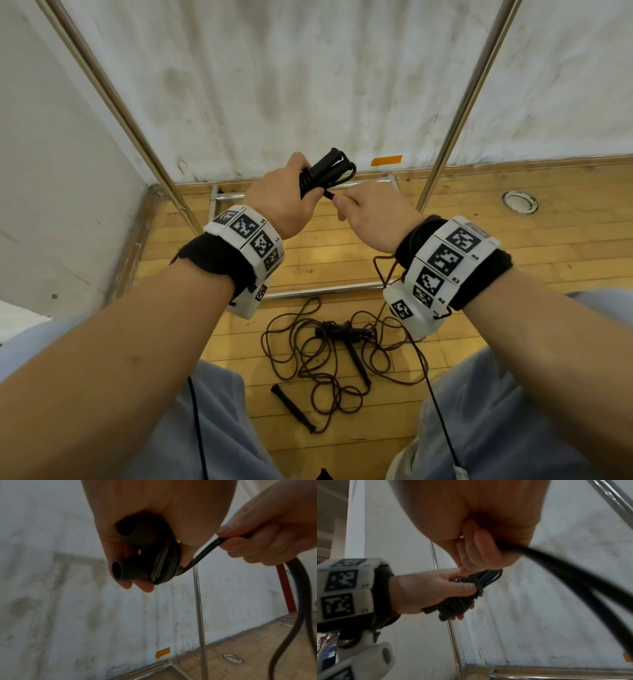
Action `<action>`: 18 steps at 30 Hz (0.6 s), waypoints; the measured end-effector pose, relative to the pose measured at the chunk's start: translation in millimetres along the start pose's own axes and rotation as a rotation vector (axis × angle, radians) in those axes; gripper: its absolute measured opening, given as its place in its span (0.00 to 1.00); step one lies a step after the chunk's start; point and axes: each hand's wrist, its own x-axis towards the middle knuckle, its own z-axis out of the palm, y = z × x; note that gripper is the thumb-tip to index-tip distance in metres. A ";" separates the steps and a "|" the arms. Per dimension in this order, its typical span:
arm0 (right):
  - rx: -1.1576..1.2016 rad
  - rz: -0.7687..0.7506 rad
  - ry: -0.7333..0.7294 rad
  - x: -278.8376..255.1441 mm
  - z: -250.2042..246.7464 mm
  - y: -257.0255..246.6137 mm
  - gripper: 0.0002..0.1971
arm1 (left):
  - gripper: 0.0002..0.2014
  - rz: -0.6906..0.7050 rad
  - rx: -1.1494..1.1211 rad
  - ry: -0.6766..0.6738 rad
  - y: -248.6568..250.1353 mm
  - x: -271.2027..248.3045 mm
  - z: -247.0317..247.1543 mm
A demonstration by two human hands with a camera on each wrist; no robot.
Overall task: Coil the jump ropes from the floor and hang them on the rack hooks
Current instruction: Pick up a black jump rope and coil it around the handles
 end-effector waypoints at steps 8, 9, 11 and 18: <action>-0.041 -0.076 0.002 -5.6 -12.5 2.2 0.08 | 0.12 -0.026 -0.004 -0.210 -2.0 -4.3 13.5; -0.043 -0.086 0.005 -5.0 -13.0 2.2 0.07 | 0.12 -0.002 0.020 -0.239 1.9 -6.5 15.1; -0.017 -0.086 0.044 -3.2 -14.5 4.3 0.08 | 0.12 0.044 0.086 -0.258 10.5 -11.4 15.6; -0.060 -0.061 0.152 -0.4 -20.8 15.4 0.15 | 0.14 0.214 0.133 -0.282 36.2 -27.7 6.6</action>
